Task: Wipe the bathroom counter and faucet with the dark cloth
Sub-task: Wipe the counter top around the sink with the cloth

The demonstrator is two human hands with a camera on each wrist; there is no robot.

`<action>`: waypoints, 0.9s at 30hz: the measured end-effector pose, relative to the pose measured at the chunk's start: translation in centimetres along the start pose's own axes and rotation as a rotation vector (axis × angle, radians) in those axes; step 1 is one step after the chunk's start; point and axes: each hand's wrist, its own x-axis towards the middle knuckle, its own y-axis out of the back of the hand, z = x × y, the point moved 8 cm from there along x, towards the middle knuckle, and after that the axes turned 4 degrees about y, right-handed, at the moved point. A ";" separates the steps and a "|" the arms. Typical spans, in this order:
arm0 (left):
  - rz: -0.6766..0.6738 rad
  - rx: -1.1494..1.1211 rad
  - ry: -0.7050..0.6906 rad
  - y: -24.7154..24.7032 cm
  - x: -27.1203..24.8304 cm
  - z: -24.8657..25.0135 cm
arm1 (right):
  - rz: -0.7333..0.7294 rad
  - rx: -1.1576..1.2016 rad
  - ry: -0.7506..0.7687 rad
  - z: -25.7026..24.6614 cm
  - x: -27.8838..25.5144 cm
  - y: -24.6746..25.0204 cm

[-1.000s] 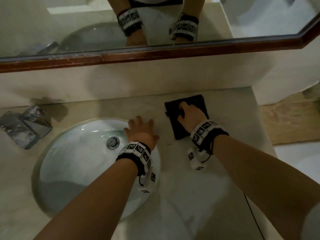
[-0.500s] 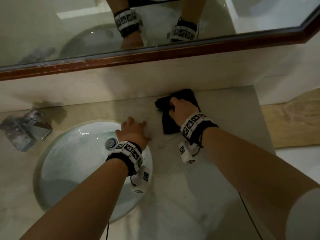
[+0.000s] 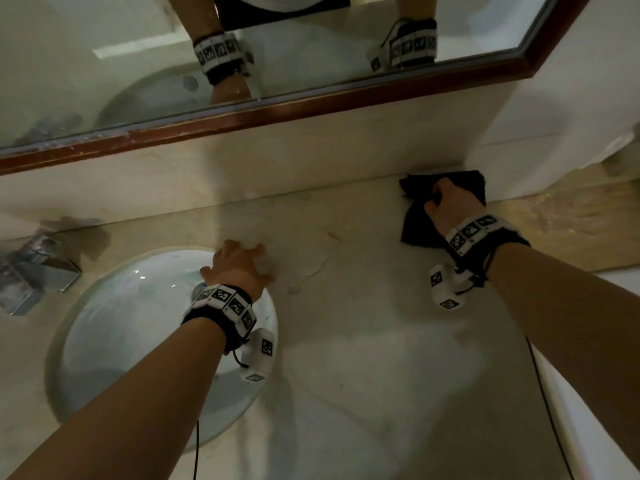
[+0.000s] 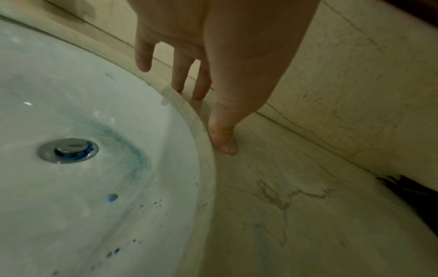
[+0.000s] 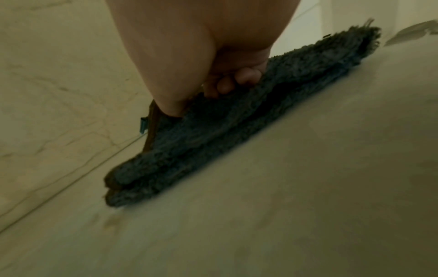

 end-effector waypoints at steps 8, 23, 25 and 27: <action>0.046 -0.115 -0.012 -0.7 0.1 -0.8 | -0.044 -0.029 -0.036 -0.5 -1.7 -0.4; 0.081 -0.062 -0.214 -4.1 -4.7 -0.7 | -0.337 -0.085 0.476 -23.5 -15.5 -13.1; 0.058 -0.027 -0.214 -4.3 -5.6 -0.4 | -0.310 -0.067 0.445 -21.2 -15.2 -11.8; 0.053 0.014 -0.225 -4.5 -6.8 0.3 | -0.266 -0.028 0.378 -17.2 -14.5 -9.6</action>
